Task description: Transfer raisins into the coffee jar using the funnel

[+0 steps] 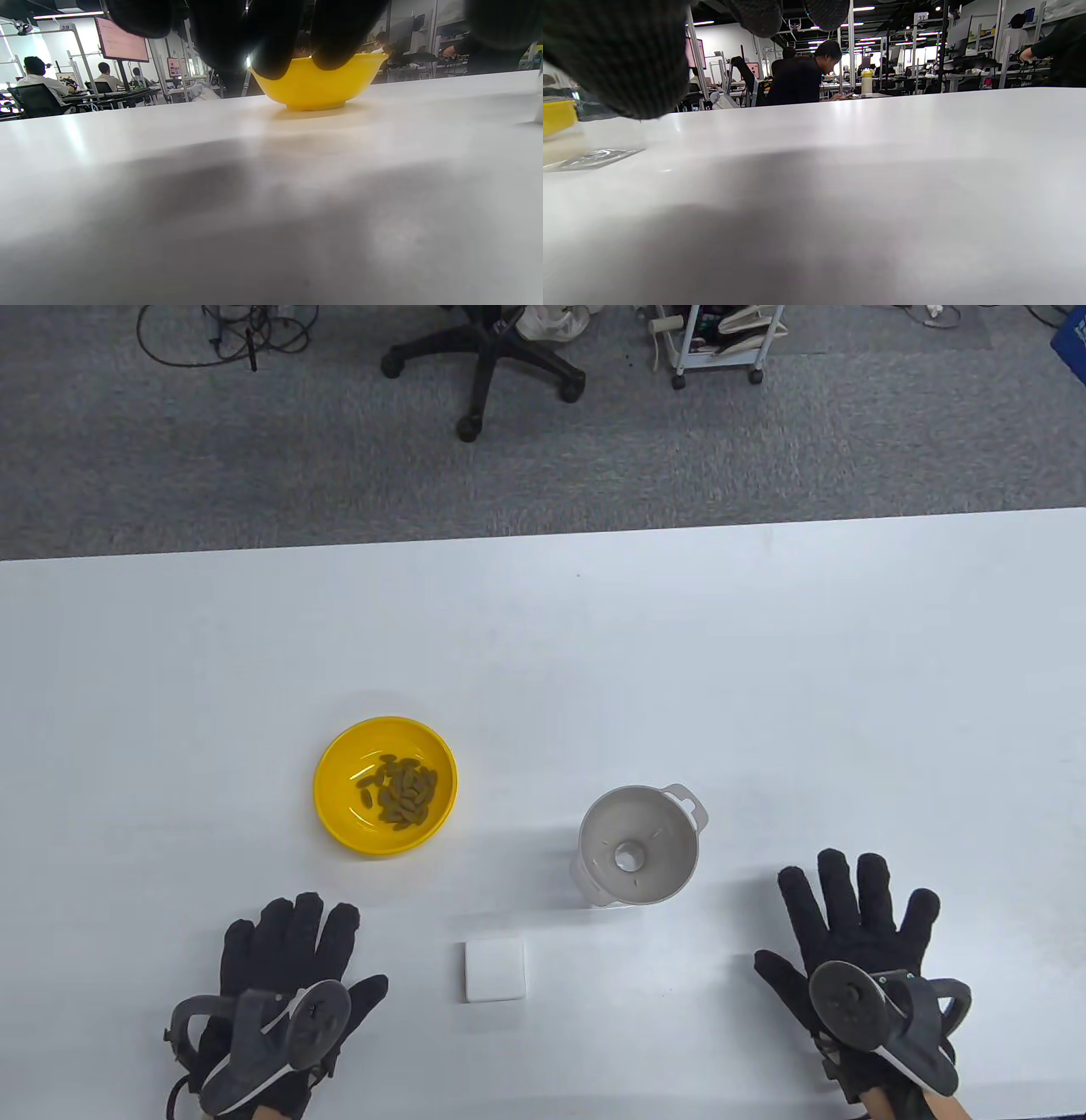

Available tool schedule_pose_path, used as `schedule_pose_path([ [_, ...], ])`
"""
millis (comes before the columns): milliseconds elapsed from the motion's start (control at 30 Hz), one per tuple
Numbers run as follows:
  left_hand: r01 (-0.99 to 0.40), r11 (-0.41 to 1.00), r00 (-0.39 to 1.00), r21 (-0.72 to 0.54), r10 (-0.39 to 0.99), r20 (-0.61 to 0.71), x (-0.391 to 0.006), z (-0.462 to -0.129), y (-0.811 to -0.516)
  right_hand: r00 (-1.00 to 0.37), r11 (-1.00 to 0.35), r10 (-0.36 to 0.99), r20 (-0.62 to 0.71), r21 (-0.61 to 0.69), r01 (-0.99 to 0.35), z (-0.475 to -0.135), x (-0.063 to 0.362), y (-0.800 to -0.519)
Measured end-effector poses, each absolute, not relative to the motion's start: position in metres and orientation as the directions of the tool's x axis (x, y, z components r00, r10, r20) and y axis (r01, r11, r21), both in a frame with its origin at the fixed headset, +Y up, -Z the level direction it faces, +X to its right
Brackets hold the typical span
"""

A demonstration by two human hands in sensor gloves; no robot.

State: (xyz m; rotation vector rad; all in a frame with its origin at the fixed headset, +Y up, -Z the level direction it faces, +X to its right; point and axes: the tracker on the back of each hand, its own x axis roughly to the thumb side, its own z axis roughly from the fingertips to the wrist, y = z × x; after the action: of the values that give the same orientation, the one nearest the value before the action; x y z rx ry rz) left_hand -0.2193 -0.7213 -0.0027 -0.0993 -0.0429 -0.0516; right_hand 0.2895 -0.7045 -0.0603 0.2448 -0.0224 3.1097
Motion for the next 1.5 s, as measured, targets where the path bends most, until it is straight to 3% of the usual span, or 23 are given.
schedule_pose_path([
  [333,0.021,0.994,1.0,-0.105,-0.023,-0.021,-0.229,-0.006,-0.723,-0.986,-0.998,0.065,0.155,0.036,-0.06,-0.062,0.295,-0.704],
  [533,-0.041,0.998,0.996,-0.041,0.038,-0.076,-0.234,-0.014,-0.702,-0.983,-0.994,0.105,0.148,0.03,-0.102,-0.061,0.3,-0.699],
  [867,-0.255,0.966,0.929,0.035,0.255,-0.269,-0.246,-0.069,-0.676,-0.98,-0.991,0.132,0.147,0.036,-0.128,-0.059,0.304,-0.696],
  [967,-0.379,0.925,0.85,0.037,0.363,-0.383,-0.248,-0.091,-0.682,-0.981,-0.991,0.133,0.143,0.038,-0.129,-0.059,0.305,-0.696],
  [1133,-0.467,0.884,0.743,0.009,0.398,-0.538,-0.248,-0.114,-0.697,-0.982,-0.991,0.13,0.135,0.056,-0.123,-0.061,0.306,-0.698],
  [1267,-0.45,0.892,0.735,-0.05,0.338,-0.587,-0.248,-0.127,-0.708,-0.984,-0.991,0.122,0.132,0.065,-0.115,-0.062,0.305,-0.699],
  [1500,-0.595,0.802,0.63,0.051,0.505,-0.59,-0.249,-0.133,-0.73,-0.98,-0.986,0.153,0.13,0.082,-0.143,-0.063,0.307,-0.698],
])
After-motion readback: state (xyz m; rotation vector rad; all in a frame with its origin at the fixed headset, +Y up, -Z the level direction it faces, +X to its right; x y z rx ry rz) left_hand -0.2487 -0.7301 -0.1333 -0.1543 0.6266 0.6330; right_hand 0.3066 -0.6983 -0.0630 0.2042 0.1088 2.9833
